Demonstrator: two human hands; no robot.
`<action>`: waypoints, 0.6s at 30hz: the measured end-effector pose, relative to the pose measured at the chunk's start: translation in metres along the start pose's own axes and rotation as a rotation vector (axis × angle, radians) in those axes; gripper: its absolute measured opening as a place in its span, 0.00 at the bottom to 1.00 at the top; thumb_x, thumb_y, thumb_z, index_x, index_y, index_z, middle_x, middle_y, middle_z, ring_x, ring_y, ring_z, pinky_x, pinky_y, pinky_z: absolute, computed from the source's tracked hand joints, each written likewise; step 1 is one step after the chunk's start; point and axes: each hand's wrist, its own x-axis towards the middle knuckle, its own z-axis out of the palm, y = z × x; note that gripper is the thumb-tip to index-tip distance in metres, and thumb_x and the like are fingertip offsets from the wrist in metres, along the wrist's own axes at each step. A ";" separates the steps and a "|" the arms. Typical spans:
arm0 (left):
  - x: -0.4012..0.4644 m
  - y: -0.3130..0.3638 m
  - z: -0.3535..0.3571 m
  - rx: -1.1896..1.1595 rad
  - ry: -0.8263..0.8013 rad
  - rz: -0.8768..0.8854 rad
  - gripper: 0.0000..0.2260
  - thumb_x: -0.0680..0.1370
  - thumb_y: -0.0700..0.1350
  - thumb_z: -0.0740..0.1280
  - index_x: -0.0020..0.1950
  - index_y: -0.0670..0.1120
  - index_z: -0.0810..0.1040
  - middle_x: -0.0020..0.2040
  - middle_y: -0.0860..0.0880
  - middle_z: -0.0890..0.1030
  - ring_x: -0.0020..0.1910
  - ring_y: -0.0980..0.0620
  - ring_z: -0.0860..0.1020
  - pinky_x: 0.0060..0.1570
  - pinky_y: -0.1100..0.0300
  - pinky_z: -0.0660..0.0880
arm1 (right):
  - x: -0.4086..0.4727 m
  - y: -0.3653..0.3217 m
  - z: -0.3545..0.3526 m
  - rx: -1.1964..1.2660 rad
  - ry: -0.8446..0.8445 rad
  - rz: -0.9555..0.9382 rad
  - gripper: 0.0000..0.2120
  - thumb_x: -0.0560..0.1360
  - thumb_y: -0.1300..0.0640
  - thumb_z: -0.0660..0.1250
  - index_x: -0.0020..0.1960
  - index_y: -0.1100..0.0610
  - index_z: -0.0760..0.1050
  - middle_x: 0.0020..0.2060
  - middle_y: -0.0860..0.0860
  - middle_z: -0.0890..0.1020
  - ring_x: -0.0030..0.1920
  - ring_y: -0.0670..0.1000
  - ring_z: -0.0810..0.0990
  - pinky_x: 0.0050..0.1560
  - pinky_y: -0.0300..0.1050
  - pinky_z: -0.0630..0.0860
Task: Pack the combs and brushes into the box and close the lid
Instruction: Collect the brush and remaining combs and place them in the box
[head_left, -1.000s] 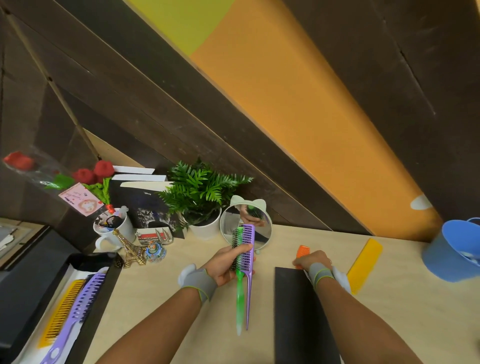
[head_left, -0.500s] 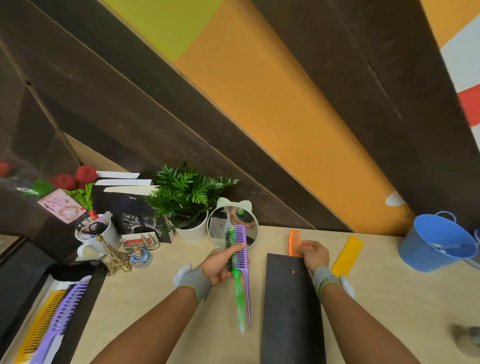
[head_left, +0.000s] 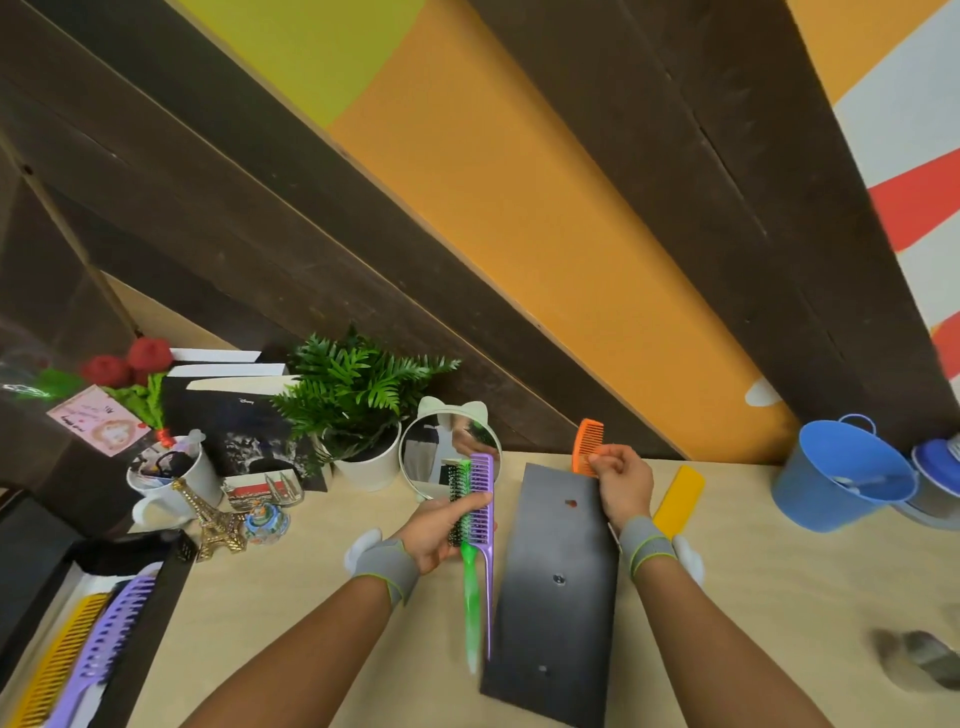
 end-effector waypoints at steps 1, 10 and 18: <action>0.000 0.000 0.000 -0.007 0.002 0.001 0.06 0.73 0.44 0.70 0.48 0.43 0.80 0.41 0.45 0.83 0.39 0.50 0.83 0.45 0.55 0.80 | 0.001 -0.003 0.000 0.026 0.013 -0.004 0.08 0.73 0.66 0.66 0.39 0.55 0.75 0.32 0.52 0.78 0.40 0.52 0.76 0.45 0.43 0.72; 0.000 -0.010 0.015 -0.031 -0.169 -0.127 0.07 0.76 0.45 0.66 0.51 0.43 0.78 0.40 0.47 0.85 0.40 0.52 0.84 0.45 0.59 0.80 | 0.006 -0.002 0.002 0.066 -0.020 0.192 0.12 0.72 0.71 0.60 0.41 0.58 0.78 0.33 0.54 0.77 0.31 0.49 0.72 0.23 0.32 0.70; -0.001 -0.016 0.028 -0.003 -0.176 -0.180 0.10 0.76 0.45 0.66 0.54 0.41 0.77 0.46 0.44 0.82 0.41 0.52 0.83 0.43 0.61 0.80 | -0.002 0.028 0.010 -0.080 -0.124 0.309 0.15 0.73 0.70 0.60 0.57 0.67 0.77 0.39 0.59 0.77 0.38 0.55 0.73 0.40 0.42 0.71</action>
